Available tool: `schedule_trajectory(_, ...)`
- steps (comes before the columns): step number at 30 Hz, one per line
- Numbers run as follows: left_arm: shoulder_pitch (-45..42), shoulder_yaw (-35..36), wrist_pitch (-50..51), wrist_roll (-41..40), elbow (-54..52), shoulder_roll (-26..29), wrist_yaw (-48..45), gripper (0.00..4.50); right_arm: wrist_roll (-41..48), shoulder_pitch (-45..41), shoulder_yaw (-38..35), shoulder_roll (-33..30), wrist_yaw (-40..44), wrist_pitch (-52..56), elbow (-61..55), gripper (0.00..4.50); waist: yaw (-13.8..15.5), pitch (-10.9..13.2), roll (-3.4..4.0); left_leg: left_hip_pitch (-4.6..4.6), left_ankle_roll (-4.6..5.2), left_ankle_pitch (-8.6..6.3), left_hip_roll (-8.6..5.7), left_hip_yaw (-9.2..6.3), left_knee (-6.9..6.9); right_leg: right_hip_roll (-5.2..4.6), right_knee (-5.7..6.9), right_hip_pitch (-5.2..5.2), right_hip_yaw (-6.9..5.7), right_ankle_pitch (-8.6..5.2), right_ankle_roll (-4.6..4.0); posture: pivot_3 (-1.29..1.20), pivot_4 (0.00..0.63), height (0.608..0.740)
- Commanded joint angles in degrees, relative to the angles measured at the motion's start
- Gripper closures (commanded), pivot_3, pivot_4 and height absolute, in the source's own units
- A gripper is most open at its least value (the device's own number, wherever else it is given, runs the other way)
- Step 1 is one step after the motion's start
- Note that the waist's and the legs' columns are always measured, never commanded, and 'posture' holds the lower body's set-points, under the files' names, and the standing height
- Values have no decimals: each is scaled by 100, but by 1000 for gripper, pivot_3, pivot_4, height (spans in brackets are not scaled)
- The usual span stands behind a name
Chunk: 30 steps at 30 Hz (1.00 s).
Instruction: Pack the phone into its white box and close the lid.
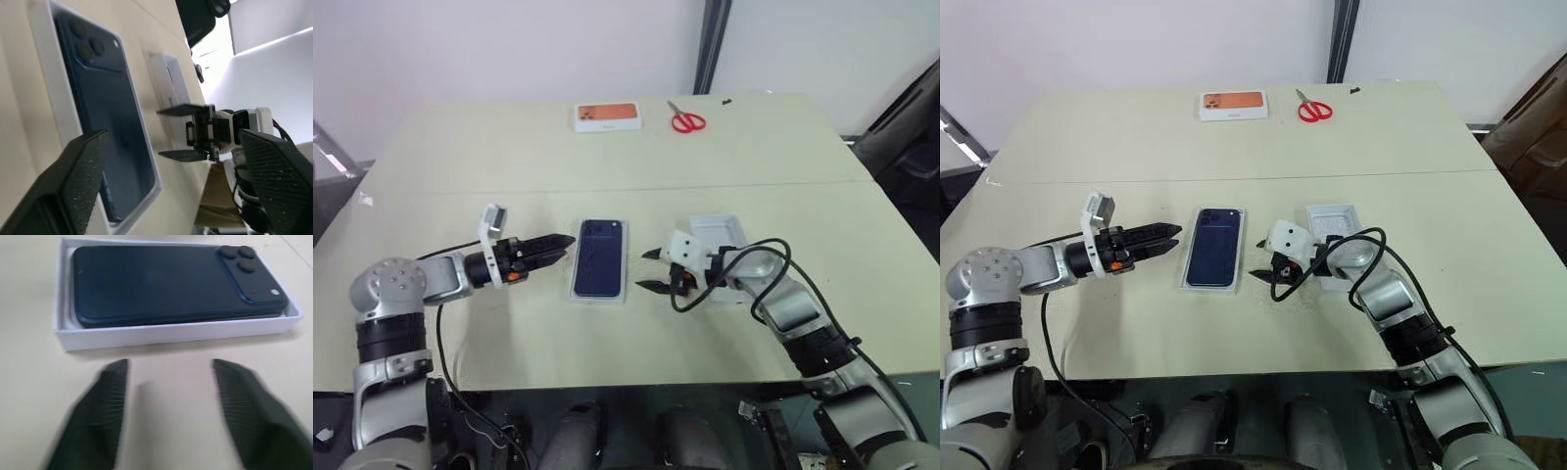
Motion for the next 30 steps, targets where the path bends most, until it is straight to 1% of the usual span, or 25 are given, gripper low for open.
schedule_trajectory(1,4,-122,-792,416,-135,41,31,1898,-47,-241,-181,152,-302,-99,92,3748,-4,0,1,0,0,0,0,0,0,0,0,-1,0,0,0,0,150,734)
schedule_trajectory(2,-23,-171,-1080,610,-63,-23,138,2389,-136,-295,-162,179,-417,-149,184,4268,-5,0,0,0,-1,0,0,1,-1,0,0,-2,1,0,0,0,150,734)
schedule_trajectory(3,-23,-292,-1325,808,-41,-55,180,2948,-199,-340,-146,207,-501,-183,273,4500,-3,0,1,0,-1,1,0,0,-2,0,0,-2,0,0,0,0,150,734)
schedule_trajectory(6,123,-798,-1804,1302,-143,-51,134,4487,-386,-374,-38,267,-666,-275,400,4500,3,0,0,0,-2,1,-1,0,0,0,0,-1,0,0,0,0,150,734)
schedule_trajectory(8,223,-1045,-1976,1499,-187,-33,68,4487,-457,-373,-13,324,-766,-284,433,4500,-6,0,1,0,-1,1,-2,2,-2,-1,-1,-1,1,0,0,0,150,734)
schedule_trajectory(12,152,-1343,-2435,1979,85,-270,320,4487,-543,-361,37,471,-879,-223,388,4500,-7,0,1,-1,-1,1,-1,1,-3,0,2,-5,1,0,0,0,150,734)
schedule_trajectory(15,128,-1526,-2575,2135,129,-323,201,4487,-647,-359,77,534,-944,-230,416,4500,-7,0,1,-1,-1,1,-1,2,-2,0,2,-5,1,0,0,0,150,734)
schedule_trajectory(21,-27,-1729,-2405,2096,78,-678,160,4487,-736,-294,246,621,-904,-201,337,4500,16,0,1,-1,-1,1,-2,0,1,0,2,0,-1,0,0,0,150,734)
schedule_trajectory(24,-9,-1803,-2249,2028,-108,-826,124,4487,-882,-248,339,521,-874,-240,359,4500,15,0,1,-1,0,1,-4,0,1,-1,2,1,-1,0,0,0,150,734)
schedule_trajectory(30,71,-1882,-2056,1991,-423,-1071,144,4487,-878,-98,163,269,-793,-220,273,4500,14,0,1,-1,0,1,-3,0,1,0,3,1,-1,0,0,0,150,734)
